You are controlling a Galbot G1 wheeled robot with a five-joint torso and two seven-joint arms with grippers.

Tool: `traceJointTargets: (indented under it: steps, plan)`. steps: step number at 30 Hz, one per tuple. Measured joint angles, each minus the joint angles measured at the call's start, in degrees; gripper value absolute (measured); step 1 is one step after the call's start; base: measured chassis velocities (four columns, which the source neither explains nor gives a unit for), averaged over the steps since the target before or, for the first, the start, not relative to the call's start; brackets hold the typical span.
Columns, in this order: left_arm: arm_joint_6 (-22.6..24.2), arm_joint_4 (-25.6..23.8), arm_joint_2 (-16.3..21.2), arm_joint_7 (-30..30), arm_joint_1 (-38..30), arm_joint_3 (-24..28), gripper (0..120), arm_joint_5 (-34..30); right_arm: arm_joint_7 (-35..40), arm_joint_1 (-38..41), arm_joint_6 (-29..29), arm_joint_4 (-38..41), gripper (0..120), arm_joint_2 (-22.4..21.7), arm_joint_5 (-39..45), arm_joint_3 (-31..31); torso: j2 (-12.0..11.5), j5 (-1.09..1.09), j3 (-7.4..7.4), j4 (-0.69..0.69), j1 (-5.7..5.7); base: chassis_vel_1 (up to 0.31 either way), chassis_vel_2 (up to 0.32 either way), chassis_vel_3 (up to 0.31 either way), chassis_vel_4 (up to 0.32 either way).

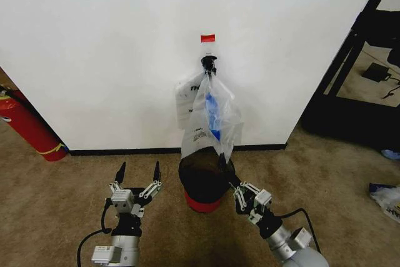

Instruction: Pick up the garbage bag from the wall and place it over the trash bin.

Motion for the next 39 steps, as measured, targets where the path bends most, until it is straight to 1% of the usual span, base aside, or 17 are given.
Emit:
traceJointTargets:
  steps: [7, 14, 20, 26, 29, 30, 31, 32, 34, 35, 38, 39]
  plan:
    - [0.0, 0.4, 0.0, 0.0, -0.2, 0.1, 100, -0.2, -1.0, -1.9, 3.8, -0.8, 0, 0.9, -4.2, 1.3, 0.0, 0.00, 0.00, 0.00, 0.00, 0.000, 0.000, 0.000, 0.000]
    - [0.0, 0.4, 0.0, 0.0, -0.1, 0.0, 100, -0.2, -1.3, -2.8, 5.4, -1.1, 0, 1.5, -5.2, 1.5, 0.0, 0.00, 0.00, 0.00, 0.00, 0.000, 0.000, 0.000, 0.000]
    - [0.0, 0.4, 0.2, 0.0, -0.2, 0.4, 100, -0.2, -0.2, -2.7, 5.0, -1.0, 0, 1.5, -4.7, 1.5, 0.0, 0.00, 0.00, 0.00, 0.00, 0.000, 0.000, 0.000, 0.000]
    - [0.3, 0.4, 0.6, 0.0, -0.6, 0.7, 100, -0.1, 3.8, -1.1, 1.6, 0.4, 0, 1.0, -3.3, 0.9, 0.0, 0.00, 0.00, 0.00, 0.00, 0.000, 0.000, 0.000, 0.000]
    - [0.6, 0.5, 1.2, 0.0, -1.2, 0.8, 100, -0.4, 5.8, 0.4, 0.5, 0.8, 13, 0.3, -3.4, 0.9, 0.0, 0.00, 0.00, 0.01, 0.00, 0.000, 0.000, 0.000, 0.000]
    - [0.8, 0.6, 1.4, 0.0, -1.4, 0.8, 100, -0.6, 6.8, 0.7, -0.1, 1.0, 16, 0.0, -3.6, 0.8, 0.0, 0.00, 0.00, 0.00, 0.00, 0.000, 0.000, 0.000, 0.000]
    - [0.8, 0.6, 1.4, 0.0, -1.4, 0.8, 100, -0.6, 6.8, 0.7, -0.1, 1.0, 16, 0.0, -3.6, 0.8, 0.0, 0.00, 0.00, 0.00, 0.00, 0.000, 0.000, 0.000, 0.000]
    - [1.0, 0.7, 1.5, 0.0, -1.8, 0.8, 100, -0.7, 8.1, 1.2, -1.0, 1.6, 22, -0.4, -3.8, 0.6, 0.0, 0.00, 0.00, -0.01, 0.00, 0.000, 0.000, 0.000, 0.000]
    - [1.3, 0.8, 1.7, 0.0, -2.3, 0.8, 100, -1.0, 10.9, 2.3, -3.8, 3.1, 28, -1.5, -3.9, -0.2, 0.0, 0.01, 0.00, -0.01, 0.00, 0.000, 0.000, 0.000, 0.000]
    - [1.5, 0.8, 1.7, -0.1, -2.5, 0.8, 100, -1.1, 12.6, 3.2, -5.5, 4.1, 34, -2.4, -3.9, -0.8, 0.0, 0.00, 0.00, -0.01, 0.00, 0.000, 0.000, 0.000, 0.000]
    - [1.8, 0.8, 1.2, -0.5, -2.5, 1.0, 100, -1.2, 18.4, 7.5, -11.9, 7.5, 46, -6.1, -3.2, -3.2, 0.0, 0.01, 0.00, 0.00, 0.00, 0.000, 0.000, 0.000, 0.000]
    - [1.8, 0.8, 1.2, -0.5, -2.5, 1.0, 100, -1.2, 18.4, 7.5, -11.9, 7.5, 46, -6.1, -3.2, -3.2, 0.0, 0.01, 0.00, 0.00, 0.00, 0.000, 0.000, 0.000, 0.000]
